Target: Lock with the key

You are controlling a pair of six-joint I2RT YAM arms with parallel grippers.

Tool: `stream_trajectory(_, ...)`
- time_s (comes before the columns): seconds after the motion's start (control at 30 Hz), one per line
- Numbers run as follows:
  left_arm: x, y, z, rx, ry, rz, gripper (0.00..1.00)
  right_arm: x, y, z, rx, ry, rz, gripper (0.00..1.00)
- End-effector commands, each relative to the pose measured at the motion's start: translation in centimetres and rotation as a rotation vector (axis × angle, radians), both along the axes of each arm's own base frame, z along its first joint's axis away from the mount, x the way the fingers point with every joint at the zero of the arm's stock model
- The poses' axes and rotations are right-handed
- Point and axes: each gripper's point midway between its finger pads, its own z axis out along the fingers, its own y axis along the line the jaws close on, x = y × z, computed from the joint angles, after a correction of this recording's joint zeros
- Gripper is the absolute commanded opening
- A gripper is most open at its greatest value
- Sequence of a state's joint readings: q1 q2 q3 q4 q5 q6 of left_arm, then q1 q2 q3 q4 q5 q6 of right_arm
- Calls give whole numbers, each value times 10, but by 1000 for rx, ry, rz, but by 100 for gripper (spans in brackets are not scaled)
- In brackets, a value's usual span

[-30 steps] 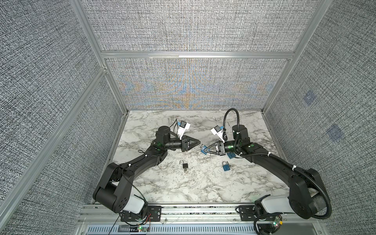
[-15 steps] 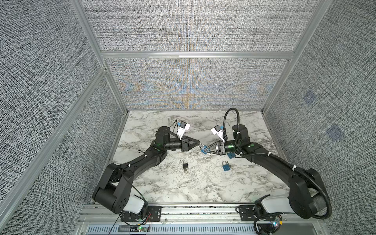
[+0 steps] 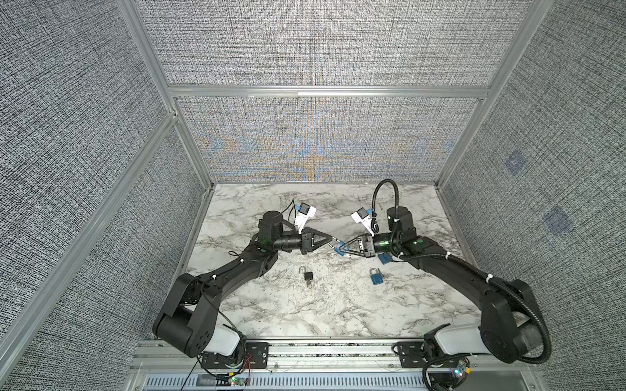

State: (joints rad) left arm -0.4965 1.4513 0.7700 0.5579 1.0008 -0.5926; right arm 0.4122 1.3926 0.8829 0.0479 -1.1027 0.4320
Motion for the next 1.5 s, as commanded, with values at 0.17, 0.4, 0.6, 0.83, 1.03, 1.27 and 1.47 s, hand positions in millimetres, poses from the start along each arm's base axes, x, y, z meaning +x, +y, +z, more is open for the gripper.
stream_trajectory(0.17,-2,0,3,-2,-28,-7,0,2,4,19,44,-39,7,0)
stream_trajectory(0.4,-4,2,2,-6,-18,1,0,0,7,22,66,-29,8,0)
stream_trajectory(0.6,-6,3,-1,-11,-4,7,0,1,11,22,74,-25,7,0)
stream_trajectory(0.83,-9,1,-2,-21,10,-1,0,7,15,23,83,-24,-7,0)
stream_trajectory(1.03,-13,-2,-2,-18,19,-12,0,16,17,22,77,-29,-30,0)
stream_trajectory(1.27,-22,-2,-8,-7,33,-19,0,23,18,21,71,-41,-54,0)
stream_trajectory(1.47,-25,-2,-12,0,45,-23,0,30,19,20,66,-54,-77,0)
